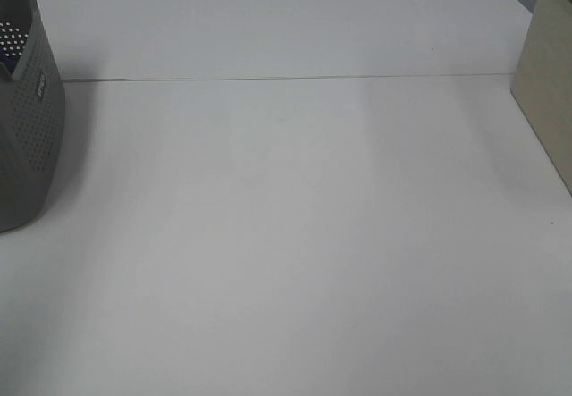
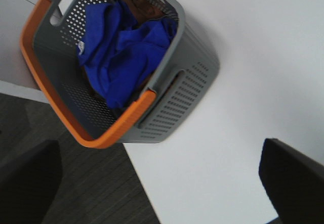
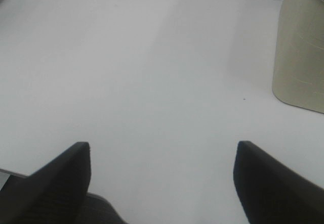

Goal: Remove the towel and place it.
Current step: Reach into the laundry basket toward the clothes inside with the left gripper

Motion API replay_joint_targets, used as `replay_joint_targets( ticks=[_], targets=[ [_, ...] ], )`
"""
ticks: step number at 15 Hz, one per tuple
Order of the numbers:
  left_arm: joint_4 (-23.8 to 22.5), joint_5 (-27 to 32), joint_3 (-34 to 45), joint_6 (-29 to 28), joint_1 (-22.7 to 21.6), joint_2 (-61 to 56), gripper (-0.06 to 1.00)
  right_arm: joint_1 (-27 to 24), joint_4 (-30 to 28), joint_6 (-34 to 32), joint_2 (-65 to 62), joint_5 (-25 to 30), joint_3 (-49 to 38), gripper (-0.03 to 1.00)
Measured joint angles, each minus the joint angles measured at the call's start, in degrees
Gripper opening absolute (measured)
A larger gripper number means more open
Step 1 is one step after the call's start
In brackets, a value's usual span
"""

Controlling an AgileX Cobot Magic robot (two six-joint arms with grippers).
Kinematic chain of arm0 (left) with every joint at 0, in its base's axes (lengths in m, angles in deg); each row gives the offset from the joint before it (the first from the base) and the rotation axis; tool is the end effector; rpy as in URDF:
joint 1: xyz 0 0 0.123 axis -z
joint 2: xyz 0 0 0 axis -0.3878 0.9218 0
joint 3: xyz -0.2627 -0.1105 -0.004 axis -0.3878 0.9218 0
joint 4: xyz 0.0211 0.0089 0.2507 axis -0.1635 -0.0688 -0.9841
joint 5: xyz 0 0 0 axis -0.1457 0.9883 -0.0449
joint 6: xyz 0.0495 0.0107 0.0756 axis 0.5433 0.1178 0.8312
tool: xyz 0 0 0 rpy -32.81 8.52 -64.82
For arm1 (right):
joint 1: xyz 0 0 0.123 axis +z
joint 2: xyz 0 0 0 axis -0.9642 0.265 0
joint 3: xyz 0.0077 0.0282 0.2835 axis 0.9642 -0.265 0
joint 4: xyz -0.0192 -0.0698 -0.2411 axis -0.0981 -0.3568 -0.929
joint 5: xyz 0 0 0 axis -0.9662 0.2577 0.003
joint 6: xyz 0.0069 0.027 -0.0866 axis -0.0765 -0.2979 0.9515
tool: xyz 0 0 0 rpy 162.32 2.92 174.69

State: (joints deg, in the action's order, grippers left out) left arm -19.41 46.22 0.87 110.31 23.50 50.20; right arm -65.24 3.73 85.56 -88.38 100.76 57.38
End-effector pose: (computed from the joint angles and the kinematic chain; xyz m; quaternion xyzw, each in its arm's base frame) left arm 0.0922 0.0060 0.4193 0.3164 0.8535 0.1788 0.3734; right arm -0.0069 0.0036 0.2774 -0.1130 0.8452 0.0454 0.5204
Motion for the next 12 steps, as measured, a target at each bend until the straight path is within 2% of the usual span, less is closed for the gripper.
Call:
replay_joint_targets(
  ticks=[2,3,5,6,8,11,12],
  targets=[
    [-3.2,0.0,-7.4,6.5,0.0,8.3,0.99,0.0,0.0,0.0,0.0,0.0,0.0,0.76],
    [-9.2,-0.7,-13.3,11.6,0.0,16.0,0.99,0.0,0.0,0.0,0.0,0.0,0.0,0.76],
    [-17.6,-6.0,-17.3,12.5,0.0,23.0,0.99,0.0,0.0,0.0,0.0,0.0,0.0,0.76],
    [-19.3,-7.2,-17.8,12.5,0.0,24.9,0.98,0.0,0.0,0.0,0.0,0.0,0.0,0.76],
    [-25.4,-13.6,-18.2,12.7,-0.4,32.0,0.98,0.0,0.0,0.0,0.0,0.0,0.0,0.76],
    [-26.3,-18.1,-18.3,12.7,-2.9,42.1,0.98,0.0,0.0,0.0,0.0,0.0,0.0,0.76],
    [-26.6,-19.6,-18.3,12.7,-5.9,49.2,0.98,0.0,0.0,0.0,0.0,0.0,0.0,0.76]
  ],
)
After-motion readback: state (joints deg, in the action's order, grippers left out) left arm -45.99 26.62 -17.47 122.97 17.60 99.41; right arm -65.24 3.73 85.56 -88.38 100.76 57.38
